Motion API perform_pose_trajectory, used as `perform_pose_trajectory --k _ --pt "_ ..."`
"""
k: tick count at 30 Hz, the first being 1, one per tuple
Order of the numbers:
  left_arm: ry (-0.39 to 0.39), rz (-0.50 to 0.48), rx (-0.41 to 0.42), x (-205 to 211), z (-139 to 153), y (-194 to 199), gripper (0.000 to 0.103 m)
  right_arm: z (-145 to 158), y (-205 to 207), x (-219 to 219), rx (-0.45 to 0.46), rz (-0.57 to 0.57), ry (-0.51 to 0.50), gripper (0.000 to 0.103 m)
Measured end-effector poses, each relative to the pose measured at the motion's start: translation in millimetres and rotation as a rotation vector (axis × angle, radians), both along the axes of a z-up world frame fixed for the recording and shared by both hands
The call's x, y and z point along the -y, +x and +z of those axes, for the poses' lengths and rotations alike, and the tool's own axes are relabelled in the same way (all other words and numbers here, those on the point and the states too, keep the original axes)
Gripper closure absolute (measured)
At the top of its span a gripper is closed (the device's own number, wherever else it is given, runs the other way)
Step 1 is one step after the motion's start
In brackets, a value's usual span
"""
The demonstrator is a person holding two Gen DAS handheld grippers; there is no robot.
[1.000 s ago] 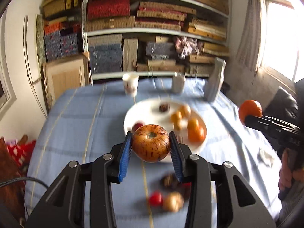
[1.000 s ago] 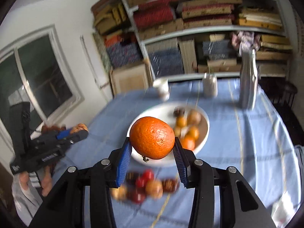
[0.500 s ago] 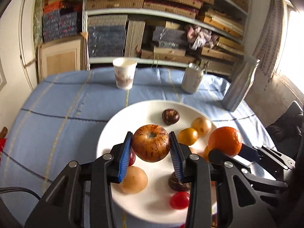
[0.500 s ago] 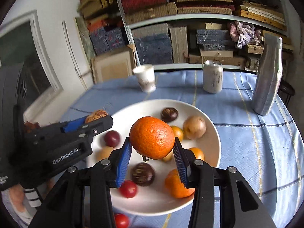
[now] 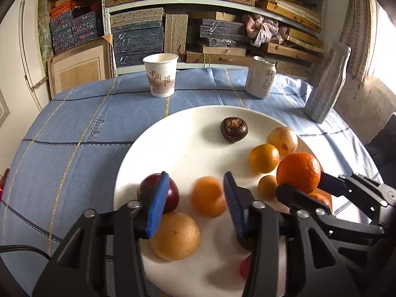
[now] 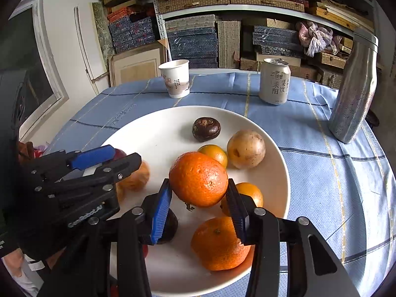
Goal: Organize fruits
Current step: 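Open the right tool to release the orange on the plate, then move both open tools back toward the remaining fruit cluster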
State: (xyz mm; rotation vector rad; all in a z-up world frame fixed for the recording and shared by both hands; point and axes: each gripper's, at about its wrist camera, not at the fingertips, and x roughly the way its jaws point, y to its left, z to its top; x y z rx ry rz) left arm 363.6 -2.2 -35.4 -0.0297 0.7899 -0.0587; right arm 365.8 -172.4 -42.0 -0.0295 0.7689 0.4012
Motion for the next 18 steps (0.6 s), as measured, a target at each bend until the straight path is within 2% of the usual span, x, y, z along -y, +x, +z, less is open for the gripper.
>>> perform_pose_trajectory --k 2,3,8,12,15,16,18 --pt "-0.001 0.006 0.007 -3 2 -2 0.043 1 1 2 -0.003 0.0 0.007 0.057" --pt "0.001 0.01 0.01 -4 3 -3 0.041 1 2 3 -0.006 -0.001 0.009 0.057" --pt "-0.03 0.032 0.021 -13 10 -5 0.023 13 -2 9 0.026 -0.01 0.036 0.042" --pt "-0.042 0.04 0.047 -19 22 -12 0.022 27 -7 17 0.057 -0.018 0.072 0.041" --pt "-0.05 0.05 0.067 -24 31 -18 0.017 42 -13 26 0.093 -0.035 0.112 0.033" --pt "-0.054 0.054 0.071 -26 34 -20 0.012 48 -15 29 0.107 -0.041 0.129 0.03" --pt "-0.07 0.064 0.083 -30 40 -25 0.009 57 -20 33 0.121 -0.042 0.161 0.028"
